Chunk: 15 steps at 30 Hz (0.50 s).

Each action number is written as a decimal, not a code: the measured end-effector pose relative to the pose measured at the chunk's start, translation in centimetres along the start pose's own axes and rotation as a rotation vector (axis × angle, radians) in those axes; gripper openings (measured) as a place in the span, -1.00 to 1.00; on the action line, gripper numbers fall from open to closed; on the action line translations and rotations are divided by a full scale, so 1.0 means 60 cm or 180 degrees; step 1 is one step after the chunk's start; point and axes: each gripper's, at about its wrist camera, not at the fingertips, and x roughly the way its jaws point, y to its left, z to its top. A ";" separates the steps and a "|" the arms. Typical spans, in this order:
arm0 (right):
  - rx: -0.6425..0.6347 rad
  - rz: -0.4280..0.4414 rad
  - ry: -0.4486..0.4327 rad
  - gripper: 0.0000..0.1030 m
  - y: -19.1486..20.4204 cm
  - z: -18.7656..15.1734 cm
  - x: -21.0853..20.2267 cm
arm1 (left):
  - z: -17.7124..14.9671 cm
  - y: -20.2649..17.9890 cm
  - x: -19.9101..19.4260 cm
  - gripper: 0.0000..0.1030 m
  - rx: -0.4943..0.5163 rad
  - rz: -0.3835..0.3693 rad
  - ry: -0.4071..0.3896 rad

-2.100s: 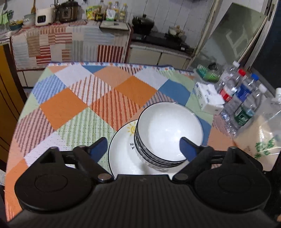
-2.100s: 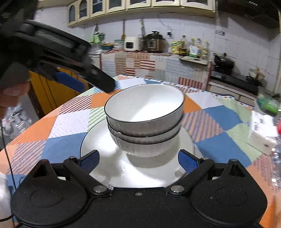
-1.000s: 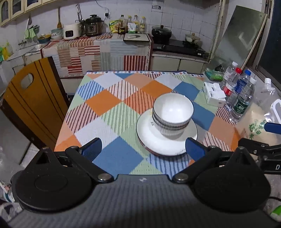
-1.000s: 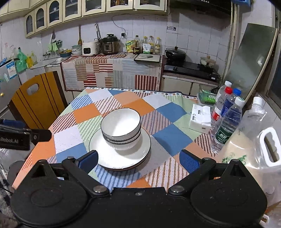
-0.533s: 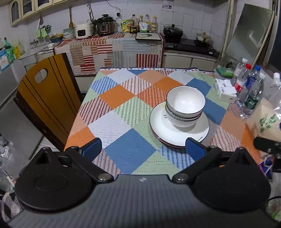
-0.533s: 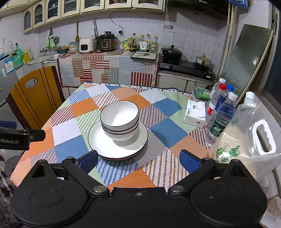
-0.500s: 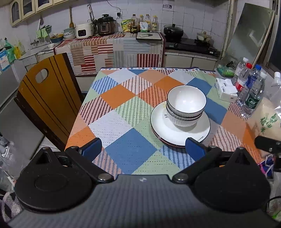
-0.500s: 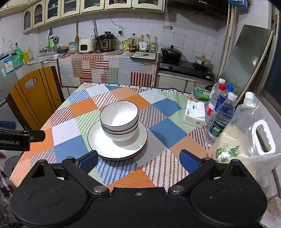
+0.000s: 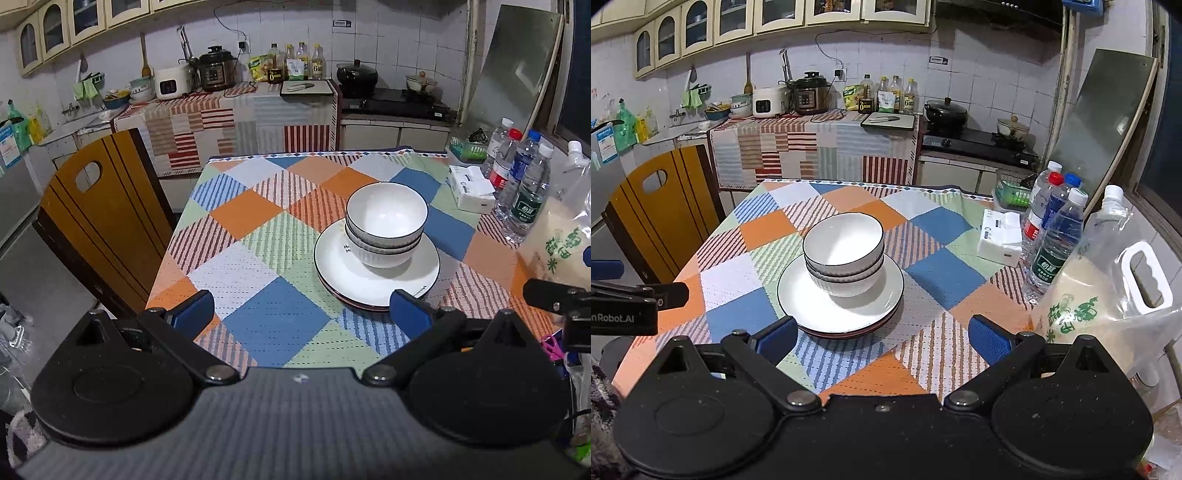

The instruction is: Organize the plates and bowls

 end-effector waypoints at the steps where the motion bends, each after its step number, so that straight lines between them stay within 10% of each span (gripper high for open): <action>1: -0.0006 -0.0012 0.0001 0.95 0.002 -0.001 0.000 | 0.000 -0.001 0.000 1.00 -0.0005 -0.0001 0.0000; 15: 0.0028 -0.0042 -0.0018 0.95 0.010 -0.008 -0.002 | -0.002 -0.002 -0.008 1.00 -0.0075 0.0052 -0.0057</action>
